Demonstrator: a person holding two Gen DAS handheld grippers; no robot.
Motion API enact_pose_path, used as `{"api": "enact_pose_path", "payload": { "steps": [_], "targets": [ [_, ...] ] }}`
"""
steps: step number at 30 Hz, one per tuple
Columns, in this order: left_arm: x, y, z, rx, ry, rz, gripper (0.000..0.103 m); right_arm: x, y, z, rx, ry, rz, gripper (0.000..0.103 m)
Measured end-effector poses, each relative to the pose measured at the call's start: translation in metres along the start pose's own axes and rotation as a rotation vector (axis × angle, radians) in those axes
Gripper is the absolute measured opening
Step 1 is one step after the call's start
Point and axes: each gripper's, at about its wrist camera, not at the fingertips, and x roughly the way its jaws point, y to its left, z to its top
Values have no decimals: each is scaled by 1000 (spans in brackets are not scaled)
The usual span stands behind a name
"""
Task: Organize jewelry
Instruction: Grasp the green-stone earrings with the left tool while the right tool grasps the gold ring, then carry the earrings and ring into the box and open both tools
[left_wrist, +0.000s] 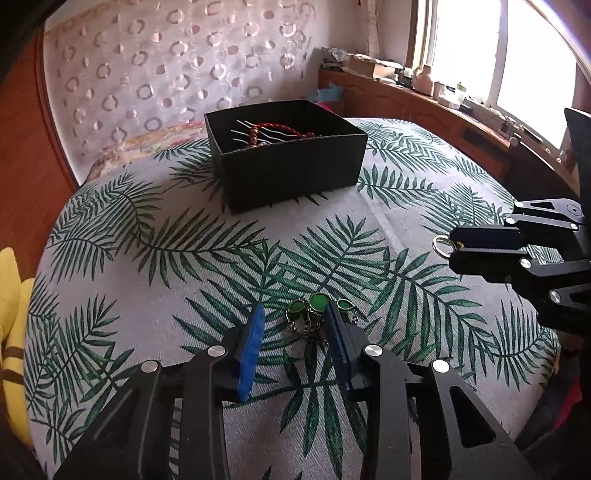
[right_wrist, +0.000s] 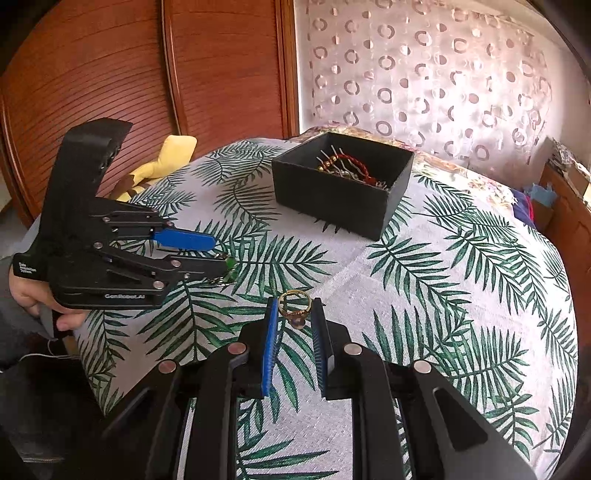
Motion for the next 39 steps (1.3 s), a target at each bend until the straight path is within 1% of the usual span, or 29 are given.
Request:
{"api": "enact_pose_path", "payload": {
  "steps": [4,7,9,10,12,13,17,22,29,34,39],
  "targets": [
    [5,-5,5,27,7,21,32,1,2,-1,-2,1,2,20],
    [7,-5,7,35,-1,12,31,1,3,-2,0,3,1,20],
    [7,-6,8,37,-3,-5,21,1,2,-3,2,3,2,20],
    [7,-6,8,40,-3,-7,19,1,2,-3,2,4,4,20],
    [9,-8,9,52,-3,-13,9,3,2,-4,2,7,2,20],
    [9,-9,10,62,-3,-22,7,3,1,-4,3,7,2,20],
    [11,-11,12,84,-2,-17,7,3,1,-4,6,5,3,20],
    [4,-7,11,51,-22,-27,7,3,1,-4,6,3,3,20],
    [-21,-4,22,22,-101,-29,7,-4,-2,7,9,-27,-5,20],
    [-42,-1,40,11,-164,-39,7,-9,-4,20,-1,-50,-15,20],
    [-53,0,61,21,-209,-27,7,-12,-11,39,-2,-81,-32,20]
  ]
}}
